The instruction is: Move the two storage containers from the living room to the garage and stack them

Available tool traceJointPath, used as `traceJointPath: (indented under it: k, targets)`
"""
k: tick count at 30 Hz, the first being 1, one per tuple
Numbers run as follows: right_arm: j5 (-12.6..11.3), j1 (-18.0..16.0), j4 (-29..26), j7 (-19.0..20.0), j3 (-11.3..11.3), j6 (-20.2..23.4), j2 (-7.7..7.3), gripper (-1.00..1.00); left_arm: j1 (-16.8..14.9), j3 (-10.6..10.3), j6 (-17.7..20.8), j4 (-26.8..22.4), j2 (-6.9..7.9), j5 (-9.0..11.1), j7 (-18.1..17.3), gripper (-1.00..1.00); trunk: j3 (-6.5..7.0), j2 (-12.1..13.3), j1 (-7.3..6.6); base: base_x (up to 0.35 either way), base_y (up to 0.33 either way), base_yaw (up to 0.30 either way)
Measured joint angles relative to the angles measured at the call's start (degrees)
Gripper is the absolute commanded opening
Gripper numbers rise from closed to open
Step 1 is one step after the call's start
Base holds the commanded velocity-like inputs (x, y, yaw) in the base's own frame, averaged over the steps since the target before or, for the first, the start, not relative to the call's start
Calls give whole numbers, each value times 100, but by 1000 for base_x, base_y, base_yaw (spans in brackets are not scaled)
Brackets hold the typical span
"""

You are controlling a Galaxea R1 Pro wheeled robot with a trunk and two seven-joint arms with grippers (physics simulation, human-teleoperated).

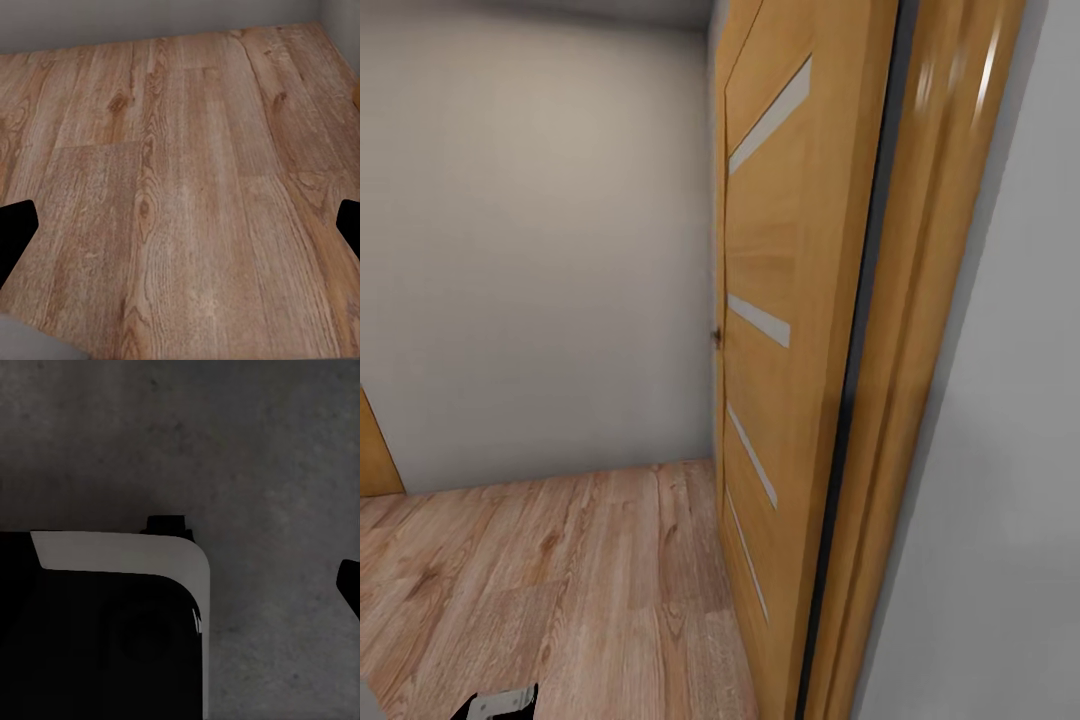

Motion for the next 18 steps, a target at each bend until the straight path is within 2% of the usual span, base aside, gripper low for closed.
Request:
traceJointPath:
  k: [18]
  targets:
    - [-8,0,-7,0,0,0,0,100,0,-17,0,0,-13,2,-13,100,0,0,0,0,1,0]
